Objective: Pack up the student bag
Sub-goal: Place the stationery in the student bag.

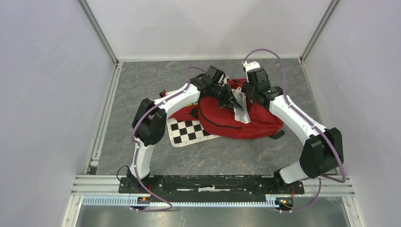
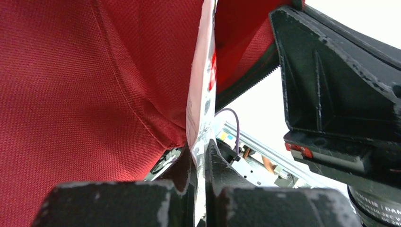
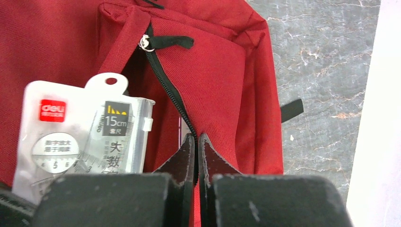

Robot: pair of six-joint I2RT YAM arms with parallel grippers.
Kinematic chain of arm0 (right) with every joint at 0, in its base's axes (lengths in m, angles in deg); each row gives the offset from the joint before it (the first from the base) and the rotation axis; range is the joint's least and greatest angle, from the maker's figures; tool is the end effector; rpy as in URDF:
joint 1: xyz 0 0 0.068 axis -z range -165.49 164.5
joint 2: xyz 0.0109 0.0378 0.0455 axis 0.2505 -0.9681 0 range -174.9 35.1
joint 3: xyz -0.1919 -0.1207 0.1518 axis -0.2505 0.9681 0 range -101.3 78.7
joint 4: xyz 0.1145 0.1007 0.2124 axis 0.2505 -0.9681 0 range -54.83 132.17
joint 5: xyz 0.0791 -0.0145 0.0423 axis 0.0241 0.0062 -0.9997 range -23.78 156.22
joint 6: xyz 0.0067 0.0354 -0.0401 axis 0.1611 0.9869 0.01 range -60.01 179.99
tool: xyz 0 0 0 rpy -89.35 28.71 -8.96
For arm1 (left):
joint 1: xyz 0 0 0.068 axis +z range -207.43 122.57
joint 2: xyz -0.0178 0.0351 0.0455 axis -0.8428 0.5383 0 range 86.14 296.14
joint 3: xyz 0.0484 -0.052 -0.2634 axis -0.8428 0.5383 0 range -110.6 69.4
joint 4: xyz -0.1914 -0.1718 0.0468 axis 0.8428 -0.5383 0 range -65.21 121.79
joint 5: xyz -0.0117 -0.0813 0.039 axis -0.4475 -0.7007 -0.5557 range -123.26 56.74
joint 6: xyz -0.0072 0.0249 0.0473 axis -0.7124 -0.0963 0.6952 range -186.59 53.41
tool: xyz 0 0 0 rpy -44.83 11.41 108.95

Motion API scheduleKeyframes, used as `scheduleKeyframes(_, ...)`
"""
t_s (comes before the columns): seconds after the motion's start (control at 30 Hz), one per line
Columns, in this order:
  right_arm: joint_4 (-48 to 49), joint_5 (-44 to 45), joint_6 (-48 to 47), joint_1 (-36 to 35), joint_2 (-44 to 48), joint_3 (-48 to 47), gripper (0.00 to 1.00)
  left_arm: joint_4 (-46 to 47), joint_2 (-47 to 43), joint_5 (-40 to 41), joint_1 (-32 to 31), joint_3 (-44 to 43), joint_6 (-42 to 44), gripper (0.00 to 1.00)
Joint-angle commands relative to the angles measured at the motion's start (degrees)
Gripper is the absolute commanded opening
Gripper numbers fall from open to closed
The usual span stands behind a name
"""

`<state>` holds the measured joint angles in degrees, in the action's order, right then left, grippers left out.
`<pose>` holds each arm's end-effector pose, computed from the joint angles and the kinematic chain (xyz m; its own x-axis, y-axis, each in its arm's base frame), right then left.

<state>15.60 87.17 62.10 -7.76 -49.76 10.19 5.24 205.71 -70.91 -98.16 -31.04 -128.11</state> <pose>0.3073 0.1121 0.2920 -0.6340 -0.2223 -0.7407 -0.0882 0.9723 -0.2163 0.3441 -0.3249 0.2465 -0.9969 -0.0600 0.0508 -0.0758 0.5636 -0.8225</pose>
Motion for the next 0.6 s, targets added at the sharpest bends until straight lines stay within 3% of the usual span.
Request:
scheduleKeyframes(0.0,7.18,-1.48,0.35,0.57,2.72,0.81,0.0,-1.11,2.03,-0.59,-0.49,-1.84,-2.27,0.02)
scheduleKeyframes(0.27,8.61,-5.36,0.62,0.55,6.64,5.03,0.0,9.39,6.13,4.81,0.21,-3.57,-10.7,0.02)
scheduleKeyframes(0.57,10.07,-9.75,1.24,0.47,10.88,9.74,0.0,15.8,10.58,10.74,1.17,-7.75,-11.19,0.02)
